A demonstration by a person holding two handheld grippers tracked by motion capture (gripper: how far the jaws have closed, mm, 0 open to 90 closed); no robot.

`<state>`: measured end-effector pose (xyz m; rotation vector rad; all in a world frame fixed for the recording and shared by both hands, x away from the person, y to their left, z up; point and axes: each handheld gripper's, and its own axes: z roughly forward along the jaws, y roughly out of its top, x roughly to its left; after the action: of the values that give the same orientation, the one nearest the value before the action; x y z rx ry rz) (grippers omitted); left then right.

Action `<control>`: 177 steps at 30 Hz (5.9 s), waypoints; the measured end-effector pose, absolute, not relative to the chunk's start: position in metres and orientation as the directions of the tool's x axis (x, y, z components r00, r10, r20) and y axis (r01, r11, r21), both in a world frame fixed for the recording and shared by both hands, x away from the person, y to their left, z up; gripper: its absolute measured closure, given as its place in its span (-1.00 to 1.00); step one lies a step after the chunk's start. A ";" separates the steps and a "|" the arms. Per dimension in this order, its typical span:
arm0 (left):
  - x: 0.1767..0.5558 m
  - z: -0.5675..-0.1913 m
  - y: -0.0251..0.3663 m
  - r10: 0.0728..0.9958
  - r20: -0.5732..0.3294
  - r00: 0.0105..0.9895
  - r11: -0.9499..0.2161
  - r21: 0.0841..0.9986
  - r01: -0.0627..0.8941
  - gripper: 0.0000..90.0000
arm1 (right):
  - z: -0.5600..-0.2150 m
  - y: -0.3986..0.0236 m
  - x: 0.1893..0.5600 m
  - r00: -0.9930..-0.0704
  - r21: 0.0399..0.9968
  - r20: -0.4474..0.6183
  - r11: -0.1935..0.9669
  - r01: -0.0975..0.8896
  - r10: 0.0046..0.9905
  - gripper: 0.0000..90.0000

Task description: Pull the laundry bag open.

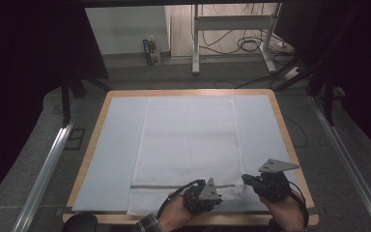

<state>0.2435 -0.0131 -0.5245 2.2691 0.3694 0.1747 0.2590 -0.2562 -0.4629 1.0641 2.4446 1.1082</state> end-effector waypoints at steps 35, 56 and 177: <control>0.239 -0.533 -0.018 0.297 0.018 0.955 -0.634 0.751 0.183 0.92 | -0.503 -0.268 0.270 -0.525 0.497 0.521 0.260 0.828 0.673 -0.48; 0.256 -0.518 0.003 0.317 -0.078 0.945 -0.565 0.785 0.254 0.26 | -0.508 -0.270 0.274 -0.612 0.523 0.400 0.379 0.763 0.682 0.89; 0.314 -0.519 -0.052 0.206 -0.121 0.971 -0.727 0.645 0.235 0.84 | -0.510 -0.269 0.271 -0.642 0.528 0.303 0.437 0.728 0.704 0.86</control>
<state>0.3135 -0.0516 -0.5194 2.4070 0.3075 -0.0536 0.2707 -0.2689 -0.5104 1.3432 2.6952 1.0204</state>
